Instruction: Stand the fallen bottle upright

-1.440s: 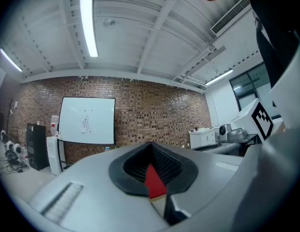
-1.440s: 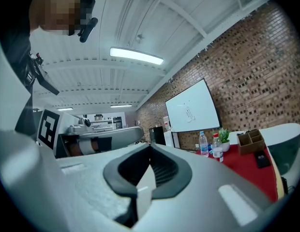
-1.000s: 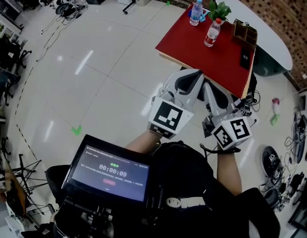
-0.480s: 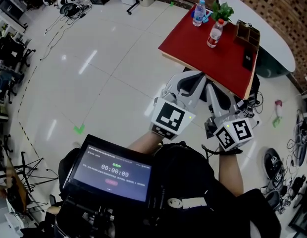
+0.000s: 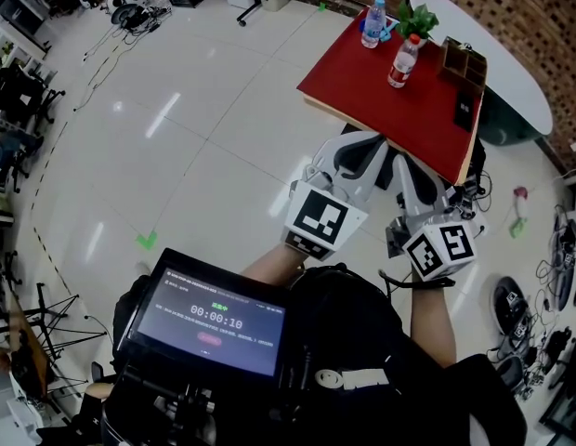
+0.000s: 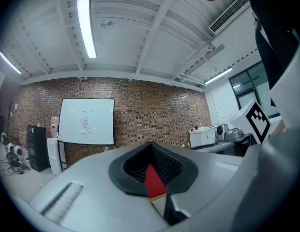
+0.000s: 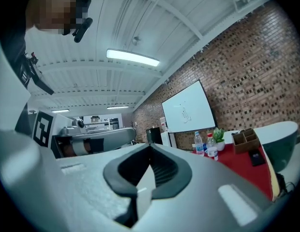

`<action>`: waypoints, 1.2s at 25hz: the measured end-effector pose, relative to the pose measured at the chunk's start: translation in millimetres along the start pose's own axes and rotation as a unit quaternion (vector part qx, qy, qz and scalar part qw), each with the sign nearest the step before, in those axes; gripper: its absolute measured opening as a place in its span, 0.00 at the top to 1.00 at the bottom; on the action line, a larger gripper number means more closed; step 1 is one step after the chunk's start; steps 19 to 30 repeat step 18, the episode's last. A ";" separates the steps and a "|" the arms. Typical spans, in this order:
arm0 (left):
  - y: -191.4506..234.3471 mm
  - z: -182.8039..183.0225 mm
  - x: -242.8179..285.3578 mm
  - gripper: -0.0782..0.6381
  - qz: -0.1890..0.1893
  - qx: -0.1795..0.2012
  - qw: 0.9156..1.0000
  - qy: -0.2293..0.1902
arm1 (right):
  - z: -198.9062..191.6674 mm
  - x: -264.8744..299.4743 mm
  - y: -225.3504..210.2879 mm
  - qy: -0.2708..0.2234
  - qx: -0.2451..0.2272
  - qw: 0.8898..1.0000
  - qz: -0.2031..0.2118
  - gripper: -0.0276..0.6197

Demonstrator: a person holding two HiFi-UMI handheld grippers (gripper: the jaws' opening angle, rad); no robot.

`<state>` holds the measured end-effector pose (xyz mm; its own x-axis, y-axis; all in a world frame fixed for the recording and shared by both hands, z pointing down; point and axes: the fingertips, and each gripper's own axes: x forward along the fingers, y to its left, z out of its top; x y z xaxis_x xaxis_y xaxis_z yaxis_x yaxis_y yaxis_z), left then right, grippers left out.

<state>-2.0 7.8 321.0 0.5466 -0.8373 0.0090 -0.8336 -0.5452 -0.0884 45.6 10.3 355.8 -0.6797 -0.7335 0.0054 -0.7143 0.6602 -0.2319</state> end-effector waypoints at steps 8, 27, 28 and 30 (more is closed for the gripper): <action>-1.1 -0.2 0.5 0.88 -0.004 0.001 1.000 -0.003 | 0.2 -0.1 2.8 -0.002 -0.009 1.000 -0.001 0.95; 3.2 0.6 -3.9 0.88 -0.004 -0.003 1.000 -0.003 | 1.6 2.7 8.8 0.000 -0.014 1.000 -0.001 0.95; 3.2 0.6 -3.9 0.88 -0.004 -0.003 1.000 -0.003 | 1.6 2.7 8.8 0.000 -0.014 1.000 -0.001 0.95; 3.2 0.6 -3.9 0.88 -0.004 -0.003 1.000 -0.003 | 1.6 2.7 8.8 0.000 -0.014 1.000 -0.001 0.95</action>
